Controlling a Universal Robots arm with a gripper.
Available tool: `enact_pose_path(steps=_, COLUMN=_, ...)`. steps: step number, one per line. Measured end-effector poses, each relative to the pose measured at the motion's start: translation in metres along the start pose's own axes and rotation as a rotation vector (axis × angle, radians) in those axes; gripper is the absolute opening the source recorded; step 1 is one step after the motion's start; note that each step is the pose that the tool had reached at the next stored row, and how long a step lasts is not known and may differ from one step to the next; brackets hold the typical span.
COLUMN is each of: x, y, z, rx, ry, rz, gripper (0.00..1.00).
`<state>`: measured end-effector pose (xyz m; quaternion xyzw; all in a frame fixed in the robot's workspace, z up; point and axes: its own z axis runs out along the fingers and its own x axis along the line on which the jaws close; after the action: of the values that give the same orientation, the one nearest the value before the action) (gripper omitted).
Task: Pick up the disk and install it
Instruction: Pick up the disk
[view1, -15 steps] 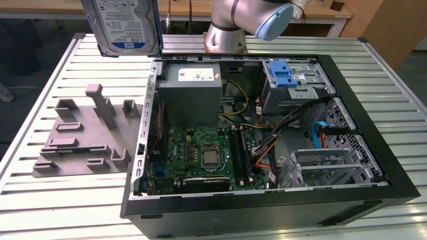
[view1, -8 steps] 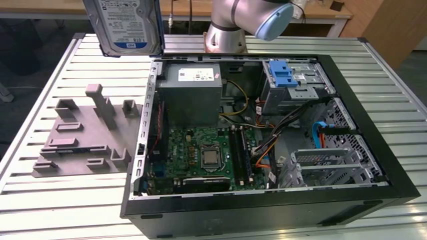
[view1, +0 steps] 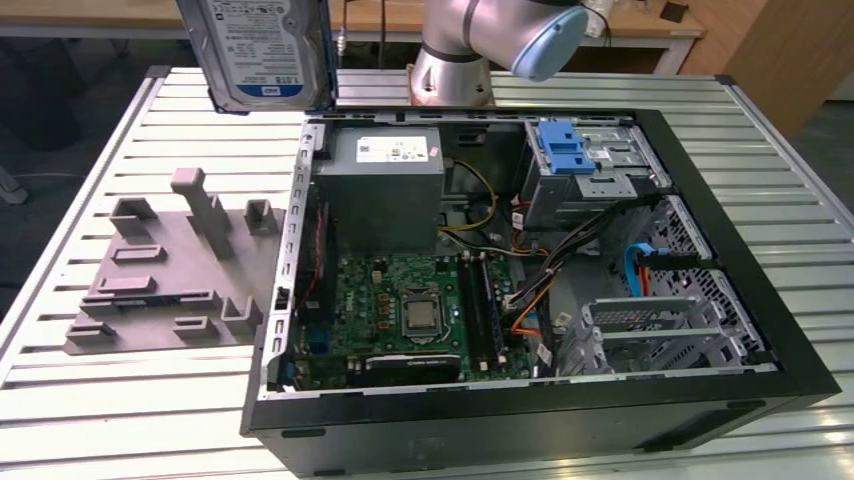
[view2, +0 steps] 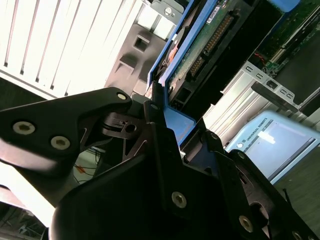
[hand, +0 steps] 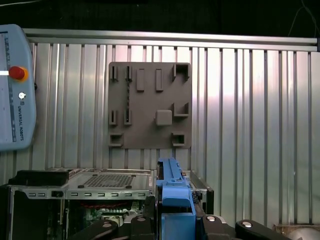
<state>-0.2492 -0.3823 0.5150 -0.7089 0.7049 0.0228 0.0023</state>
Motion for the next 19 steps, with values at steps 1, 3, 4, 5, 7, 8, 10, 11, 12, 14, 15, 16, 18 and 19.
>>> enact_pose_path(steps=1, x=0.0000, y=-0.0013, z=0.0000, rx=0.0000, ry=0.0000, rz=0.000, gripper=0.36)
enact_pose_path(steps=3, x=0.0000, y=-0.0039, z=-0.0001, rx=0.0000, ry=0.0001, rz=0.000, gripper=0.36)
enact_pose_path(steps=4, x=0.0000, y=-0.0053, z=-0.0002, rx=0.0000, ry=0.0000, rz=0.000, gripper=0.36)
enact_pose_path(steps=5, x=0.0000, y=-0.0069, z=-0.0002, rx=0.0000, ry=0.0000, rz=0.000, gripper=0.36)
enact_pose_path(steps=7, x=0.0001, y=-0.0099, z=-0.0003, rx=0.0000, ry=0.0000, rz=0.000, gripper=0.36)
enact_pose_path(steps=8, x=0.0001, y=-0.0112, z=-0.0003, rx=0.0000, ry=0.0000, rz=0.000, gripper=0.36)
enact_pose_path(steps=10, x=0.0003, y=-0.0125, z=-0.0004, rx=0.0000, ry=0.0001, rz=0.000, gripper=0.36)
enact_pose_path(steps=11, x=0.0006, y=-0.0129, z=-0.0004, rx=0.0000, ry=0.0000, rz=0.000, gripper=0.36)
enact_pose_path(steps=12, x=0.0011, y=-0.0132, z=-0.0005, rx=0.0000, ry=0.0001, rz=0.000, gripper=0.36)
enact_pose_path(steps=14, x=0.0025, y=-0.0136, z=-0.0005, rx=-0.0001, ry=0.0000, rz=0.000, gripper=0.36)
enact_pose_path(steps=15, x=0.0037, y=-0.0137, z=-0.0005, rx=0.0000, ry=0.0000, rz=0.000, gripper=0.36)
enact_pose_path(steps=16, x=0.0053, y=-0.0138, z=-0.0006, rx=0.0000, ry=0.0000, rz=0.000, gripper=0.36)
enact_pose_path(steps=18, x=0.0094, y=-0.0142, z=-0.0007, rx=0.0000, ry=0.0000, rz=0.000, gripper=0.36)
enact_pose_path(steps=19, x=0.0115, y=-0.0144, z=-0.0007, rx=0.0001, ry=0.0000, rz=0.000, gripper=0.36)
